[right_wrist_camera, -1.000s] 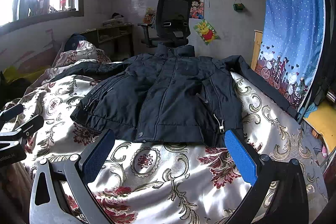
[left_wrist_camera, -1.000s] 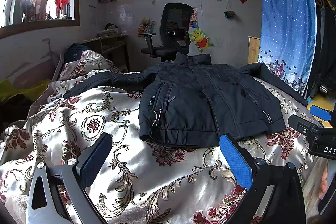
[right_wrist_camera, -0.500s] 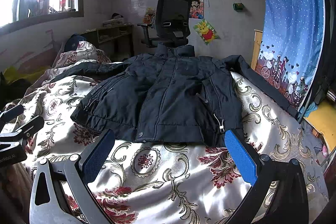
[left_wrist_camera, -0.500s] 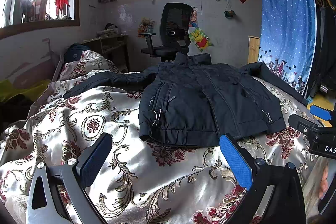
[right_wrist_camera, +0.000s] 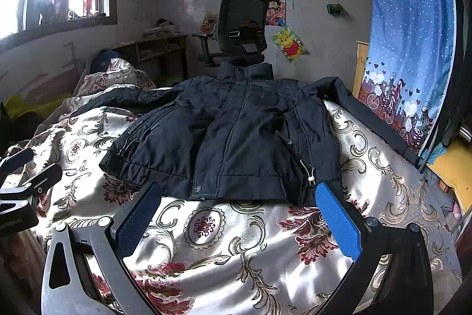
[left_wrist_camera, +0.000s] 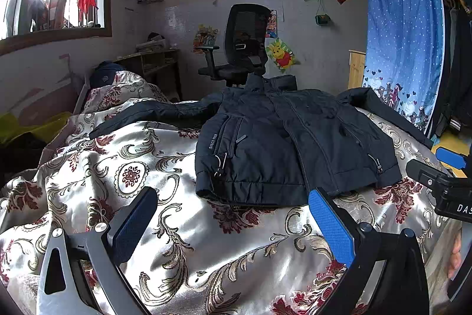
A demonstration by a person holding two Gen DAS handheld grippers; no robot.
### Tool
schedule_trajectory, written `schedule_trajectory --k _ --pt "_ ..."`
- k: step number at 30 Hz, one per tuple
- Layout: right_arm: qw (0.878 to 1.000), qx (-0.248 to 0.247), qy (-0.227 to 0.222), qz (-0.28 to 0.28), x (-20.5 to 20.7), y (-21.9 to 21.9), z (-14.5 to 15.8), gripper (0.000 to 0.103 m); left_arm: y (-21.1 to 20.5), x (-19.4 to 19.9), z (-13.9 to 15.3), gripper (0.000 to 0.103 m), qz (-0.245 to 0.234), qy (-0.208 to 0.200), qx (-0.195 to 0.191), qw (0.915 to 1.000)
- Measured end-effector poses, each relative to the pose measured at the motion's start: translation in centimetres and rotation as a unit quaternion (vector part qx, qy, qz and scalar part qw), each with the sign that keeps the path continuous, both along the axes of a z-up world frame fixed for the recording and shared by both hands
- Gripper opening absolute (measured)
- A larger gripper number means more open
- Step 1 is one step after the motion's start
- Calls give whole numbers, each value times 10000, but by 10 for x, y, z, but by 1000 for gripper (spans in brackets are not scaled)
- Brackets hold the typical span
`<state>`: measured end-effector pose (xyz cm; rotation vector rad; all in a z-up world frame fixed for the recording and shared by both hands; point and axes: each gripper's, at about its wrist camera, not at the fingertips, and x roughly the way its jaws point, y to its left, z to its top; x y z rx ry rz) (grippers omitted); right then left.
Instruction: Fold large clothes
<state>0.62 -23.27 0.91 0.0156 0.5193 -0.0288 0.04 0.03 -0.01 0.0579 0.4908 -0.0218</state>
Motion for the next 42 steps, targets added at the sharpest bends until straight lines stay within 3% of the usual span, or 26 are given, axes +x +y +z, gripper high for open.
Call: schedule_trajectory --k 14,23,30,42 --pt "10000 47 23 -58 0 0 -2 102 1 -2 -2 103 46 21 -4 10000" --pt "9987 27 230 -444 5 -7 8 102 15 19 -5 103 244 506 -168 9983" --pt "9971 -96 228 -714 14 -19 31 102 18 37 14 103 360 685 -128 9969" --pt "9952 -312 -112 -916 49 -47 71 102 5 103 56 103 445 573 -199 9972"
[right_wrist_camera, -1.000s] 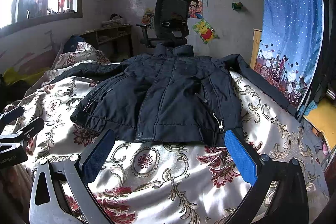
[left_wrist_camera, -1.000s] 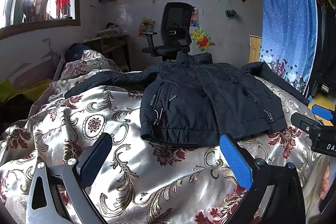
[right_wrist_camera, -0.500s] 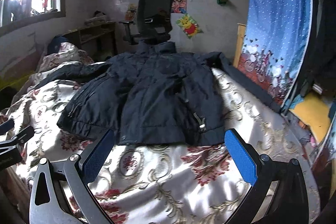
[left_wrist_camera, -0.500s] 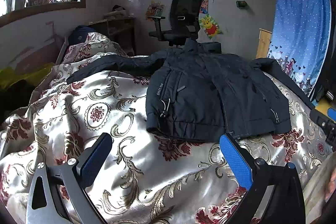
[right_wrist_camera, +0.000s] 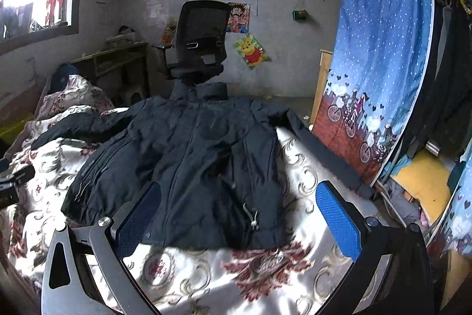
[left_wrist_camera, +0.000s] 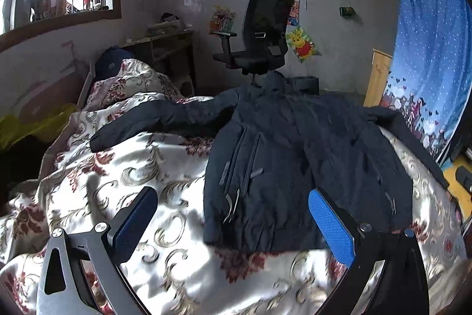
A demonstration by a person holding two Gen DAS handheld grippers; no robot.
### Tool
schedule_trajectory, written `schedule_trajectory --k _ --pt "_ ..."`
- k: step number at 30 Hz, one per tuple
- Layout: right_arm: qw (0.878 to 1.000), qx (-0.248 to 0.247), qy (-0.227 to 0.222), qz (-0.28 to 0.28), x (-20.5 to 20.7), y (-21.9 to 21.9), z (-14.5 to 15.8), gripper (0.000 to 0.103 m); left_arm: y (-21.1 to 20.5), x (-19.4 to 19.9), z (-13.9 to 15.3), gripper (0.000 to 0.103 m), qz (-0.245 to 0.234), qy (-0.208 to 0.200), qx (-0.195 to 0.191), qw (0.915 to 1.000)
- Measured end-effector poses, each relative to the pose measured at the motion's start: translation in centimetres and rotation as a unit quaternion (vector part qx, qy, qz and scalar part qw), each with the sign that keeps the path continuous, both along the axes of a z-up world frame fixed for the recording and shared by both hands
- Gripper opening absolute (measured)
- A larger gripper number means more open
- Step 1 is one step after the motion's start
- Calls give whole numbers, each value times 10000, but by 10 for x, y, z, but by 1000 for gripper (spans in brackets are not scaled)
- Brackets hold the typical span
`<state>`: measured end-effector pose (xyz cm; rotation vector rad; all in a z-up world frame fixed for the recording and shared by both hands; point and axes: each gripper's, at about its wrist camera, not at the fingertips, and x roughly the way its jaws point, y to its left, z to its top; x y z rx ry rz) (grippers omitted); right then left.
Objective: Fold large clothes
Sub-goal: 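Lower the right tool onto the jacket sleeve and grasp its cuff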
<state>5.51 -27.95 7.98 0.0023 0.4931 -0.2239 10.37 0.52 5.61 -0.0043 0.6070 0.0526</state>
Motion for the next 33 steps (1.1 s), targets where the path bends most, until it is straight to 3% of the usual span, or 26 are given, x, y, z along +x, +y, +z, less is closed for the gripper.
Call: schedule_trajectory --k 7,15,21,27,33 --pt "9999 -44 65 -96 37 -15 1 102 -18 52 2 103 -11 108 -127 9999" --pt "9988 -113 325 -356 103 -48 -15 102 -42 133 -20 103 -138 334 -38 9993" --pt "9967 393 362 -608 161 -89 -41 102 -77 217 -50 103 -408 442 195 9980" --pt "9890 739 303 -1246 216 -139 -78 102 -123 294 -74 103 -701 530 346 9955" --pt "9741 1439 220 -1728 229 -183 -96 102 -168 343 -83 103 -1008 609 432 9921"
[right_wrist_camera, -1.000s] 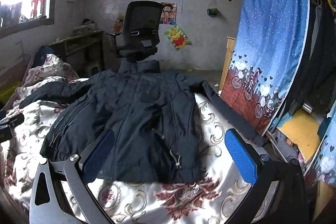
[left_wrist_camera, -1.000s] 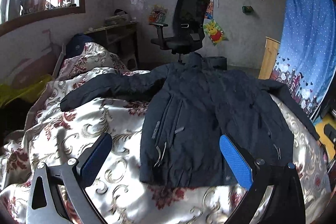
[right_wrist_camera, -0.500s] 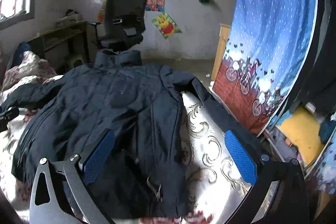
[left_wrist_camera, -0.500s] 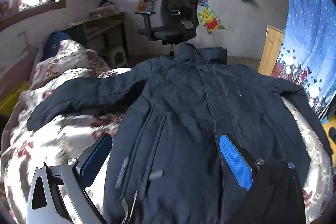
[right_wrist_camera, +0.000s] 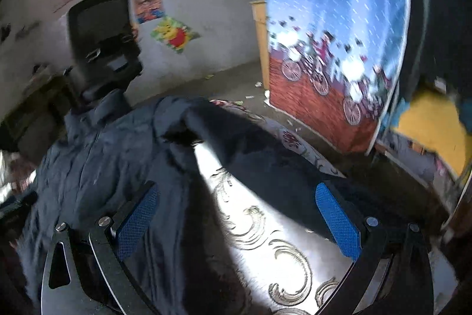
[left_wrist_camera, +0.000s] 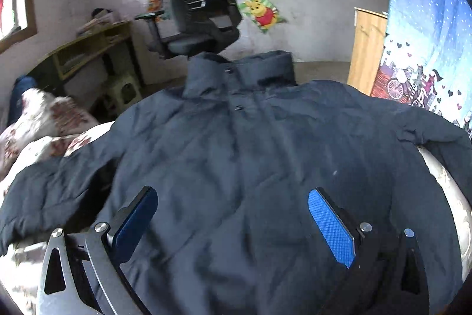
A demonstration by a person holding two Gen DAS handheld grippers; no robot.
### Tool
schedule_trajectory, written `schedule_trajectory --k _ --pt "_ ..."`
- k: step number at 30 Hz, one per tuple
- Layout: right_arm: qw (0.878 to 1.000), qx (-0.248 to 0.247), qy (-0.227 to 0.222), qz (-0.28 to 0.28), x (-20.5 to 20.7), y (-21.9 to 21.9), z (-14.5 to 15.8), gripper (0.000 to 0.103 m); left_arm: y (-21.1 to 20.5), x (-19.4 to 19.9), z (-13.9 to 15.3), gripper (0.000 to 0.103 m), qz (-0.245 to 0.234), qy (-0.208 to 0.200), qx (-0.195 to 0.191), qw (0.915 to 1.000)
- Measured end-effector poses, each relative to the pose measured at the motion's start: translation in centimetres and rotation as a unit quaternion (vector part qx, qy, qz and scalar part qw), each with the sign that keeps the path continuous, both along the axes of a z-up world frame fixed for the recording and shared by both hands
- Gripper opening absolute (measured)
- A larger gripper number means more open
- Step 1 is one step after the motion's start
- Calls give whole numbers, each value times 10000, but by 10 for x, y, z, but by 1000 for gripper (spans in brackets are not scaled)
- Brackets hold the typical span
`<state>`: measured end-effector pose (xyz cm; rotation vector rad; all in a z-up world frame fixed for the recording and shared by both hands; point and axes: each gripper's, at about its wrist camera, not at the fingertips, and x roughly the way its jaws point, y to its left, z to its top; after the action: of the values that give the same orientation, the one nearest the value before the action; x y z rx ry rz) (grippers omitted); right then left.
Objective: Fold large clothes
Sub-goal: 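Lower the right tool onto the jacket sleeve and grasp its cuff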
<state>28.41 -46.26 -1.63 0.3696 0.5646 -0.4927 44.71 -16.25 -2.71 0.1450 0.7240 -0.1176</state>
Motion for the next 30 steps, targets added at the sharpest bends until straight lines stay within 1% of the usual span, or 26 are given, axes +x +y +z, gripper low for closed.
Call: schedule_trajectory --k 1,4,6,9,12,14,16,17,19,22,24,25,26,28,30 --pt "9996 258 -32 -86 -2 -11 -4 102 -9 7 -1 103 -55 11 30 10000" --pt "9968 763 -101 -226 -7 -32 -14 102 -30 24 -7 103 -200 115 79 9997" --pt "9925 1159 -102 -383 -10 -52 -23 102 -45 34 -11 103 -282 191 95 9994" --pt "9841 1685 -231 -518 -14 -72 -31 102 -67 48 -16 103 -370 263 88 9989" --pt "9711 2260 -351 -685 -10 -91 -41 102 -88 61 -20 103 -496 275 56 9984" --pt "9600 2622 -502 -848 -10 -103 -50 102 -106 70 -24 103 -564 219 97 9981" --pt "9447 3073 -641 -949 -11 -111 -63 102 -120 77 -28 103 -625 181 102 9978" --pt "9391 3218 -708 -979 -12 -113 -68 102 -127 80 -30 103 -652 172 114 9977" --pt "9345 3331 -803 -969 -14 -114 -75 102 -135 84 -35 103 -699 187 126 9973" --pt "9347 3329 -725 -1015 -11 -117 -87 102 -147 86 -44 103 -794 267 230 9962" --pt "9303 3443 -653 -1084 -9 -121 -95 102 -152 85 -49 103 -855 278 322 9954" --pt "9260 3547 -630 -1131 -5 -125 -102 102 -153 84 -52 103 -875 279 357 9951" --pt "9250 3565 -622 -1155 -4 -126 -102 102 -153 84 -55 103 -891 305 376 9948" --pt "9250 3561 -517 -1218 3 -129 -106 102 -151 85 -61 103 -894 441 364 9944" --pt "9232 3606 -445 -1255 6 -132 -105 101 -147 87 -64 103 -881 510 270 9944"
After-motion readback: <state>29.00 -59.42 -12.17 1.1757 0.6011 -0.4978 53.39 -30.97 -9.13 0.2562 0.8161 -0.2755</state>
